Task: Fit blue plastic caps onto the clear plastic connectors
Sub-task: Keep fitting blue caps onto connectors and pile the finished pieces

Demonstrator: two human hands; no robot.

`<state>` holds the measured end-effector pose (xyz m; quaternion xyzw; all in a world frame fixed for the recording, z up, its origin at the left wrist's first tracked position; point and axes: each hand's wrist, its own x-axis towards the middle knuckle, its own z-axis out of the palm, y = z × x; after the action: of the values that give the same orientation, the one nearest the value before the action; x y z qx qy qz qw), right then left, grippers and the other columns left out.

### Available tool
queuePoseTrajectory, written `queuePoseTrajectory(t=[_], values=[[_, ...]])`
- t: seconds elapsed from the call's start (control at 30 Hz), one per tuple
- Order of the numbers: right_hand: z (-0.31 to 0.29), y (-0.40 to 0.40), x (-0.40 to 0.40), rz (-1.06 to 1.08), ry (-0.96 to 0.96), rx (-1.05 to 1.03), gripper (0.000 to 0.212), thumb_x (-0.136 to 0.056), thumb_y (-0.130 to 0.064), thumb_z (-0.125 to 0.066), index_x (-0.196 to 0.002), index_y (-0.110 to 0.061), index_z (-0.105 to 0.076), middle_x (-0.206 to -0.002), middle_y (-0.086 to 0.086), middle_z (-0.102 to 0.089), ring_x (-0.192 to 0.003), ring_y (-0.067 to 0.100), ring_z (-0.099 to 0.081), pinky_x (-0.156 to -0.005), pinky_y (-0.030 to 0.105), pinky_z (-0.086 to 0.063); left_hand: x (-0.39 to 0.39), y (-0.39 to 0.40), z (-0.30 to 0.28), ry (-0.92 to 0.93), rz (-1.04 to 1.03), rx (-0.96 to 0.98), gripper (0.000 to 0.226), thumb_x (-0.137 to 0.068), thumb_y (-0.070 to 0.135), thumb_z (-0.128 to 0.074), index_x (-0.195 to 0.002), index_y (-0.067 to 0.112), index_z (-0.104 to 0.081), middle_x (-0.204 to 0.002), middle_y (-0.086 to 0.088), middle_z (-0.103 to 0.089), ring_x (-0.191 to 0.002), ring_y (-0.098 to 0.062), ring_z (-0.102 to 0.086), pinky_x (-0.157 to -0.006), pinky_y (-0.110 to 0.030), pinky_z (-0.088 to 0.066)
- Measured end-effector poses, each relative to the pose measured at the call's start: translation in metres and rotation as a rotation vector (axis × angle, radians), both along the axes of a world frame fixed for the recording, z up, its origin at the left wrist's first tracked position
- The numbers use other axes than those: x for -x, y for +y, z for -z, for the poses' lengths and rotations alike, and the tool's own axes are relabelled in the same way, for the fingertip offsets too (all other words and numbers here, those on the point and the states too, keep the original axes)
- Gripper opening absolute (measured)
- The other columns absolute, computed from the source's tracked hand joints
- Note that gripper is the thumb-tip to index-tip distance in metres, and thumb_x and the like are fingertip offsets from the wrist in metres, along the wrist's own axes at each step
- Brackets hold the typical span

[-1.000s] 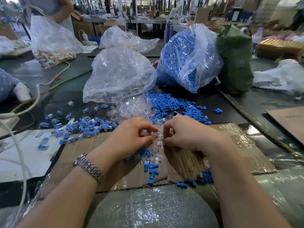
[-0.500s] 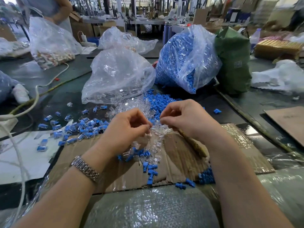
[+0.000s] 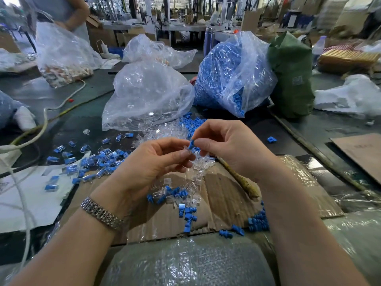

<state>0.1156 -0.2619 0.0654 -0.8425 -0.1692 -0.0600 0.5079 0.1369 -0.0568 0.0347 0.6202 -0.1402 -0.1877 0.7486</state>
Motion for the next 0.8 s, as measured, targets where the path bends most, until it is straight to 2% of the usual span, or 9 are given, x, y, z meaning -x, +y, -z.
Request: queuePoseTrajectory(t=[0.1, 0.23, 0.33, 0.47, 0.57, 0.8], values=[[0.001, 0.001, 0.001, -0.012, -0.021, 0.037, 0.003, -0.092, -0.010, -0.072, -0.091, -0.013, -0.072, -0.078, -0.002, -0.070, -0.068, 0.006, -0.061, -0.069, 0.016, -0.047, 0.001, 0.000, 0.000, 0.018, 0.032, 0.063, 0.019, -0.084, 0.009, -0.069, -0.102, 0.005, -0.072, -0.104, -0.025, -0.074, -0.087, -0.027, -0.074, -0.072, -0.026, -0.060], [0.003, 0.002, 0.000, -0.026, -0.055, 0.055, 0.003, -0.092, -0.011, -0.072, -0.092, -0.014, -0.072, -0.080, 0.001, -0.068, -0.069, 0.006, -0.055, -0.069, 0.017, -0.043, 0.001, 0.000, 0.000, 0.007, 0.050, 0.088, 0.018, -0.084, 0.009, -0.070, -0.101, 0.006, -0.074, -0.107, -0.026, -0.073, -0.089, -0.029, -0.075, -0.073, -0.027, -0.060], [0.004, 0.003, 0.000, -0.036, -0.074, 0.064, 0.006, -0.092, -0.009, -0.073, -0.091, -0.015, -0.071, -0.083, 0.002, -0.068, -0.071, 0.007, -0.056, -0.070, 0.017, -0.043, 0.002, 0.002, 0.000, -0.022, 0.046, 0.066, 0.018, -0.081, 0.011, -0.074, -0.099, 0.011, -0.078, -0.106, -0.024, -0.075, -0.091, -0.030, -0.075, -0.074, -0.027, -0.060], [0.005, 0.006, 0.000, -0.042, -0.070, 0.090, 0.009, -0.093, -0.007, -0.070, -0.093, -0.015, -0.069, -0.081, -0.009, -0.064, -0.071, 0.001, -0.056, -0.071, 0.014, -0.042, 0.003, 0.002, 0.000, -0.079, -0.051, 0.009, 0.025, -0.067, 0.019, -0.083, -0.092, 0.016, -0.081, -0.097, -0.018, -0.077, -0.090, -0.029, -0.076, -0.076, -0.028, -0.060], [0.007, 0.007, -0.001, -0.030, -0.078, 0.135, 0.010, -0.094, -0.010, -0.069, -0.095, -0.020, -0.068, -0.084, -0.011, -0.062, -0.075, 0.002, -0.056, -0.073, 0.016, -0.043, 0.003, 0.002, 0.000, -0.092, -0.079, -0.009, 0.023, -0.069, 0.015, -0.080, -0.091, 0.016, -0.081, -0.096, -0.017, -0.077, -0.090, -0.029, -0.076, -0.076, -0.027, -0.060], [0.011, 0.008, -0.003, -0.016, -0.081, 0.159, 0.010, -0.095, -0.012, -0.069, -0.094, -0.023, -0.067, -0.079, -0.010, -0.062, -0.071, 0.004, -0.056, -0.070, 0.015, -0.043, 0.005, 0.004, -0.002, -0.125, -0.108, -0.065, 0.023, -0.074, 0.012, -0.077, -0.096, 0.008, -0.079, -0.099, -0.018, -0.077, -0.093, -0.031, -0.076, -0.078, -0.026, -0.060]])
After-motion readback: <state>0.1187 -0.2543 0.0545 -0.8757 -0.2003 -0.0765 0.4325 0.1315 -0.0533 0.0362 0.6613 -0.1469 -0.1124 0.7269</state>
